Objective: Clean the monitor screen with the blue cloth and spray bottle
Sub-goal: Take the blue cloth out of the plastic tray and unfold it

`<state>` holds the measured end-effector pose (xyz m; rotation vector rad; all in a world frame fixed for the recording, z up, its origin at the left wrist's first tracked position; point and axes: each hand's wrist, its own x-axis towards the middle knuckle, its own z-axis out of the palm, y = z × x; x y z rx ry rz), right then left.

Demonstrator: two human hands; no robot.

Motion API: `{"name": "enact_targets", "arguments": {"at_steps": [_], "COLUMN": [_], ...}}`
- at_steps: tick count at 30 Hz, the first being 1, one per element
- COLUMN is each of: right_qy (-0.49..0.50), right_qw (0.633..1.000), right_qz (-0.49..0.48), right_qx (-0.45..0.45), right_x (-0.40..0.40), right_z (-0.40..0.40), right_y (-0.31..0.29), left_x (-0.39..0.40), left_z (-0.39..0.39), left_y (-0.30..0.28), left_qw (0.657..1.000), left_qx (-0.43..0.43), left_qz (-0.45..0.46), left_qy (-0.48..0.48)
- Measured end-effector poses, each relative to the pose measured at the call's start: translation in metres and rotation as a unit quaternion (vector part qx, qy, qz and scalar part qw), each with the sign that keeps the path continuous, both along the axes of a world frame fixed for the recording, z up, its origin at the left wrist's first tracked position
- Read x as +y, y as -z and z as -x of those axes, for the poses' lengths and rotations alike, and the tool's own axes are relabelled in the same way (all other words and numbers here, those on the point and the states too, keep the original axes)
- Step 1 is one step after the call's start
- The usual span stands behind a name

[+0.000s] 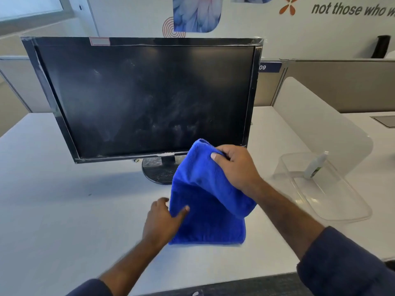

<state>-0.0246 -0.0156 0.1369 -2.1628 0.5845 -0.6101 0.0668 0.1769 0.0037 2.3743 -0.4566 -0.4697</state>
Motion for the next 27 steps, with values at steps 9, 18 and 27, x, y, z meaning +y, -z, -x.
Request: {"name": "enact_targets", "arguments": {"at_steps": [9,18,27], "right_qy": [0.067,0.087,0.034], "right_qw": [0.997,0.990,0.993], "right_qz": [0.002,-0.073,-0.059], "right_qx": [-0.034,-0.080,-0.093], "right_x": [-0.022,-0.032,-0.021], "right_z": [0.005,0.020,0.015], "right_y": [-0.035,-0.049,-0.071], "left_x": [0.012,0.023,-0.012], "left_z": [-0.016,-0.043,-0.026], "left_y": [0.012,0.004,0.023], "left_qw": [0.999,0.996,0.994], "left_qx": [0.038,0.051,0.094], "left_qz": [-0.004,0.072,0.057], "left_qy": [0.002,0.007,0.020]}}
